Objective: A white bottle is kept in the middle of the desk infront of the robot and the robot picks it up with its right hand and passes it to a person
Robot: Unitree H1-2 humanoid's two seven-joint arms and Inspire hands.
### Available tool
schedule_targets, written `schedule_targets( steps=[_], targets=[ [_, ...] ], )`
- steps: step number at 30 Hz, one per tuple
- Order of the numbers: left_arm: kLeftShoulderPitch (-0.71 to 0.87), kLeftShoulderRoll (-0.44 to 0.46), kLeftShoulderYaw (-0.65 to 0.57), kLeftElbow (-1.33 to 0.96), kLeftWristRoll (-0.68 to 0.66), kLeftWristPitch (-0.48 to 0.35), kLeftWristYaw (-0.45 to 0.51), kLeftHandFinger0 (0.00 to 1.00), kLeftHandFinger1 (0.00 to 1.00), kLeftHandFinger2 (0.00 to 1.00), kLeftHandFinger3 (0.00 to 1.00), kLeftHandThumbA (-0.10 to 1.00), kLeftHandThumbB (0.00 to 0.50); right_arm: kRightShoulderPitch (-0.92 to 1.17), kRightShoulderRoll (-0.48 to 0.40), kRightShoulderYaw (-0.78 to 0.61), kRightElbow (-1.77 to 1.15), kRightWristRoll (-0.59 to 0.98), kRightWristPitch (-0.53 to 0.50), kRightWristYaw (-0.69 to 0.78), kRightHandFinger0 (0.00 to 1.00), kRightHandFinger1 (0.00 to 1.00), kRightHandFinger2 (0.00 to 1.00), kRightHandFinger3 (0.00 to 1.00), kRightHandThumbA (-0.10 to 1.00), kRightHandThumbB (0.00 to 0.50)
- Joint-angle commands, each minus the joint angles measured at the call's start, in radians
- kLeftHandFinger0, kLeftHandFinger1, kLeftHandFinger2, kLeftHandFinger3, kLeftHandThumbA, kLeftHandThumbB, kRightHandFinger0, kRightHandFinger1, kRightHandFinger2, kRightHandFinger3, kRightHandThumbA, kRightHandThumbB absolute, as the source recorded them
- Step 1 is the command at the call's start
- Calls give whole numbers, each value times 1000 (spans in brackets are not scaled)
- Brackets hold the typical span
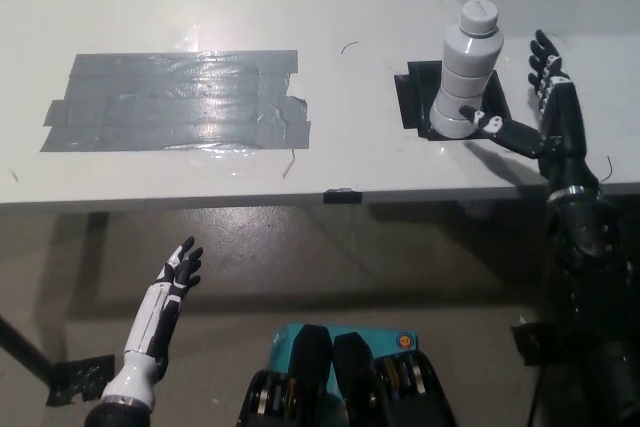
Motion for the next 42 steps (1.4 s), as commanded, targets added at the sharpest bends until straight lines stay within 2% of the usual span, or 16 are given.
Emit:
schedule_targets(
  steps=[1,8,13,23,25,26,27,28,29,30,31,32,35,36,37,42],
  targets=[
    [-20,19,-7,-11,19,-49,0,1000,1000,1000,1000,1000,140,-108,-13,9,46,16,42,0,1000,1000,1000,1000,1000,365],
    [-22,15,-4,-25,19,-37,0,1000,1000,1000,1000,984,126,-172,7,33,143,-7,-4,-18,1000,1000,1000,1000,1000,355],
    [-28,14,-4,-32,19,-28,-3,1000,1000,1000,1000,972,128,-221,15,47,211,-14,15,-41,1000,1000,1000,1000,1000,443],
    [-36,12,-6,-25,23,-43,1,1000,1000,1000,1000,982,164,-422,-29,-10,548,73,29,33,1000,1000,1000,1000,1000,467],
    [-38,8,-9,-22,22,-46,-1,1000,1000,1000,1000,977,160,-452,-36,-79,614,147,72,82,1000,1000,1000,1000,887,412],
    [-37,9,-9,-23,24,-45,-1,1000,1000,1000,1000,982,164,-471,-38,-147,644,212,144,82,1000,1000,1000,1000,769,343],
    [-34,9,-11,-26,26,-44,-1,1000,1000,1000,1000,984,164,-476,-40,-176,657,233,167,83,1000,1000,1000,1000,722,351],
    [-32,7,-10,-32,16,-36,-7,1000,1000,1000,1000,976,187,-482,-41,-243,671,288,187,65,730,700,871,1000,352,293],
    [-35,8,-8,-37,9,-28,-12,1000,1000,1000,1000,969,186,-487,-42,-284,679,322,199,45,528,576,763,1000,272,284],
    [-41,10,-6,-37,10,-28,-10,1000,1000,1000,1000,968,170,-497,-43,-287,685,306,205,-2,56,121,315,786,45,265],
    [-47,11,-4,-36,7,-34,-11,1000,1000,1000,1000,954,143,-502,-43,-283,687,285,201,-27,11,84,281,611,-71,256],
    [-55,12,0,-43,-1,-19,-13,1000,1000,1000,1000,947,143,-503,-39,-264,685,249,175,-46,152,303,507,239,-99,252],
    [-61,14,-1,-35,1,-27,-12,1000,1000,1000,1000,946,133,-505,-35,-264,684,240,160,-38,88,383,641,141,-100,246],
    [-62,14,-3,-33,6,-24,-11,1000,1000,1000,1000,960,143,-502,-34,-256,682,233,151,-34,39,418,721,218,-100,228],
    [-61,15,-7,-34,16,-23,-9,1000,1000,1000,1000,969,138,-499,-31,-243,678,222,141,-32,14,464,821,491,-100,223],
    [-48,14,-9,-49,8,-17,-17,1000,1000,1000,1000,966,137,-480,-20,-206,667,199,112,-22,104,540,931,892,-100,199]
  ],
)
